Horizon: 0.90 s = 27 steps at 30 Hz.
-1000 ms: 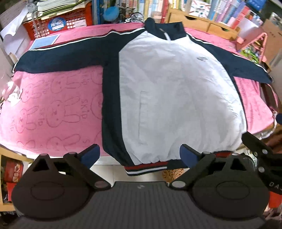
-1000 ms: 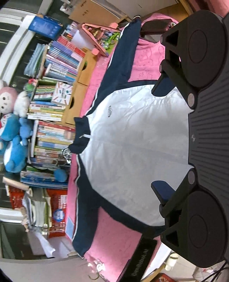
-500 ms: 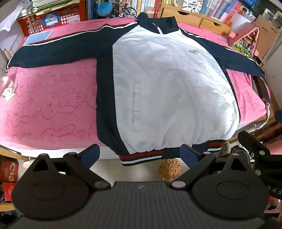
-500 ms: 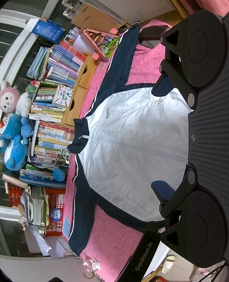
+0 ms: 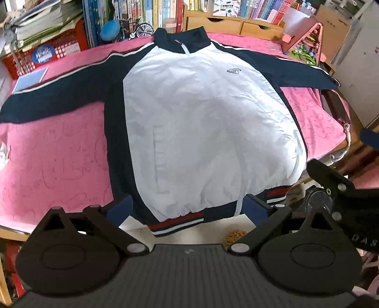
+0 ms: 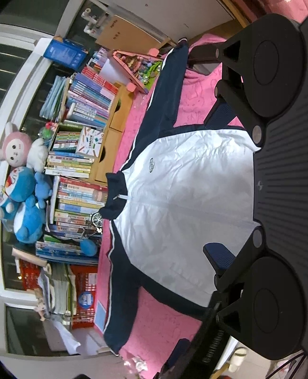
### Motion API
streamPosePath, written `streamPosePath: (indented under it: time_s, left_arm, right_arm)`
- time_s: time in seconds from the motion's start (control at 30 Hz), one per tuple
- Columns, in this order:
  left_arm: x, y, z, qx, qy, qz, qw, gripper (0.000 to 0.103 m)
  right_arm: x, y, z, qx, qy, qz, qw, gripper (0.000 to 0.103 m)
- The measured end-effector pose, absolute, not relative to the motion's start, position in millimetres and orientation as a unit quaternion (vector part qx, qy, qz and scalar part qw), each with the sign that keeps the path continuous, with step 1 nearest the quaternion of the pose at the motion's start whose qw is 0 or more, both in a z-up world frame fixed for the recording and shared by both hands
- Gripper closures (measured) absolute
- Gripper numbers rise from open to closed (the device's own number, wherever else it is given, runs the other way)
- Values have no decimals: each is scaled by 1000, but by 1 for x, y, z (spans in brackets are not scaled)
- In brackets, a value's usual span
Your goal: Fold clothes
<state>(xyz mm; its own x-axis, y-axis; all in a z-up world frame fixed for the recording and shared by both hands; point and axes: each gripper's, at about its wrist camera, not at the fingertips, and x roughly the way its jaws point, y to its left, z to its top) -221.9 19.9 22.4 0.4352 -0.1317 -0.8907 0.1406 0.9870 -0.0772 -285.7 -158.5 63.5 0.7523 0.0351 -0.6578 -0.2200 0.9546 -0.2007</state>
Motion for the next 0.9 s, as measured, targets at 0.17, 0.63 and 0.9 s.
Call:
streamPosePath:
  time_s: [0.17,0.63,0.9]
  left_arm:
    - [-214,16,21,-5,528,-77,846,2]
    - [-183,-28,2,20,551,-73,831,2]
    - [-126,-72,-12,8,571,-17,821,2]
  right_arm:
    - [-282,-164,65,-137,340,67,928,0]
    - [-247,-221,48,-94,361,38,927,0]
    - [-153,-308,27,-66,367,26,928,0]
